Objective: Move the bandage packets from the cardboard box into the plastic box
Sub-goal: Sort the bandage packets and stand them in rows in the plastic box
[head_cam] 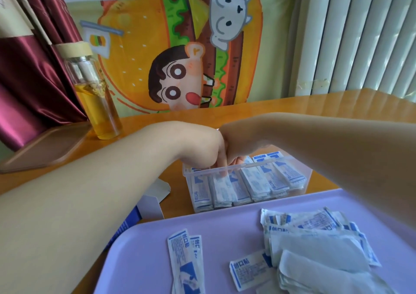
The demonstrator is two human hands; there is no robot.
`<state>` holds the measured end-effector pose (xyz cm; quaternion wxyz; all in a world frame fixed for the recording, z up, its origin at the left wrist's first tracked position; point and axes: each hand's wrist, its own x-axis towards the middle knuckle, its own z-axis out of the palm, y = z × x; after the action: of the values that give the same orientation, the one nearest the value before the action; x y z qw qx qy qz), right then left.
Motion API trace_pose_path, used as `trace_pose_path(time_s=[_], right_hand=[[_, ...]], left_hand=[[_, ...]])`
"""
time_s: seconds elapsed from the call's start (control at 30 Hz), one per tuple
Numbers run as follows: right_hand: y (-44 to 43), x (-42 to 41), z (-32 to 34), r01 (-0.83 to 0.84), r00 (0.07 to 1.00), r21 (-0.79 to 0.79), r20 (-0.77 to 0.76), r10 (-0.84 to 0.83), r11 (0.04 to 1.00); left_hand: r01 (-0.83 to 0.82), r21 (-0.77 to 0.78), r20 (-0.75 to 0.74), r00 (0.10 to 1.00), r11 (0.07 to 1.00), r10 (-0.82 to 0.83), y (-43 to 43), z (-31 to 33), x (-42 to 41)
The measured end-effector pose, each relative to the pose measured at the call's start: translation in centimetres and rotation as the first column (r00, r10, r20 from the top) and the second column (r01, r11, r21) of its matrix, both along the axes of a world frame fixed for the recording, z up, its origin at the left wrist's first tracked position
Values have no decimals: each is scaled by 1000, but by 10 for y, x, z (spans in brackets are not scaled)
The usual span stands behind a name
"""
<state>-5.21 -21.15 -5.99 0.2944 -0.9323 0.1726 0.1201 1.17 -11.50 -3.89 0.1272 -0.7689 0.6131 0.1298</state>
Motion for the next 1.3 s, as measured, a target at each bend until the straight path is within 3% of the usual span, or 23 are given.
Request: trace_pose_path(time_s=[0.2,0.3,0.53,0.7,1.0,1.3], right_hand=[[7,-9,4,-6,1000,-96,-15,4,995],[12,-15,7,-17,999,-19,-41,16,1000],[13,-17,7,-23,999,5,-44,23,1000],[14,-19,9,-40,998,36,-41,42,999],[9,-17,1,-138,988,-123,-85,128,983],[8,-12,-3,-45,995,-96,-93,36,994]], left_hand=[[-38,37,-27,999,999,39,-5,-3,0],[-85,48,-53,995,995,88,-7,-4,0],[-106,49,-30,994,993,107,-9,-4,-2],[-100,58,-94,990,993,105,-8,-4,0],[-60,87,18,998,994,59,-8,-2,-2],[-14,84,26,1000,996,12,-8,-2,-3]])
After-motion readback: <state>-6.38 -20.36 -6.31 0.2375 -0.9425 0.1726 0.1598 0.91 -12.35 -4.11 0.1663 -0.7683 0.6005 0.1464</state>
